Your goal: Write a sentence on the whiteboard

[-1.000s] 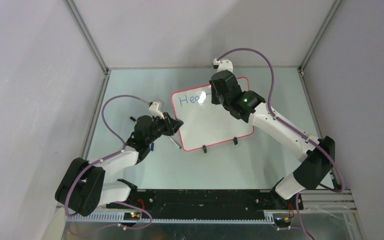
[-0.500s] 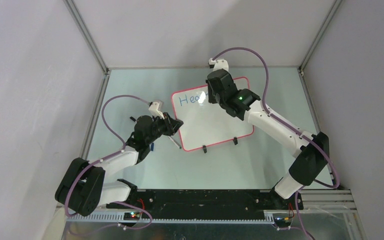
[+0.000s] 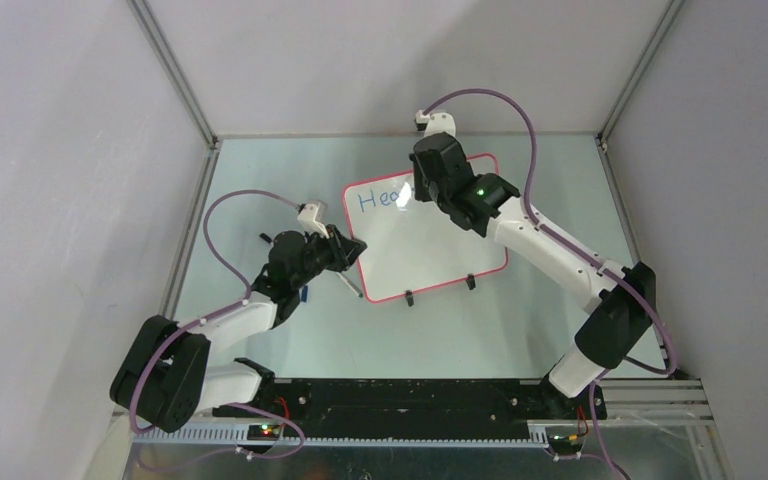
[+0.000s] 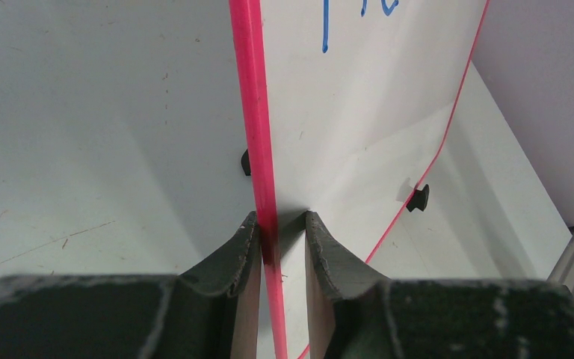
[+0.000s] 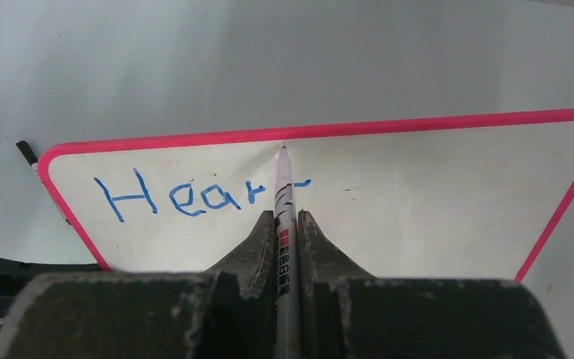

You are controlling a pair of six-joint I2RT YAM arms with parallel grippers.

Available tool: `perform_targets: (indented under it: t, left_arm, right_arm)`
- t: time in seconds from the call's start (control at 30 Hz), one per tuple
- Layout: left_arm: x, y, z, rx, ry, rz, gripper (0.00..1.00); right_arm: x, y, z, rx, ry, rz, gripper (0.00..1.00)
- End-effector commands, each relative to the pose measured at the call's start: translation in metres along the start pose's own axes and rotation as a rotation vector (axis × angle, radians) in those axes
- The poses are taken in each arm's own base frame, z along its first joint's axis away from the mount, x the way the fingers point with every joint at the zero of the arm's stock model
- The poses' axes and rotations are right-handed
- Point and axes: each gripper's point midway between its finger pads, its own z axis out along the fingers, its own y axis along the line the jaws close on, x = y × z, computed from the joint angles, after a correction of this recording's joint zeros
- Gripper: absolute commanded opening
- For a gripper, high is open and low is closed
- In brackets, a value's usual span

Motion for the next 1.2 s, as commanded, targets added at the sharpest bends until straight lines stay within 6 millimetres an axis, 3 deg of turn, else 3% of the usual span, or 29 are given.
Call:
perform_targets:
  t: [0.0, 1.17]
  left_arm:
    - [-0.013, 0.001, 0.002, -0.021, -0.031, 0.07, 0.15]
    - [-0.014, 0.001, 0.001, -0.024, -0.033, 0.077, 0.16]
  right_arm:
    - [-0.012, 0.004, 0.001, -0.005, -0.022, 0.006, 0.0]
    - [0.025, -0.007, -0.006, 0.011, 0.043, 0.005, 0.0]
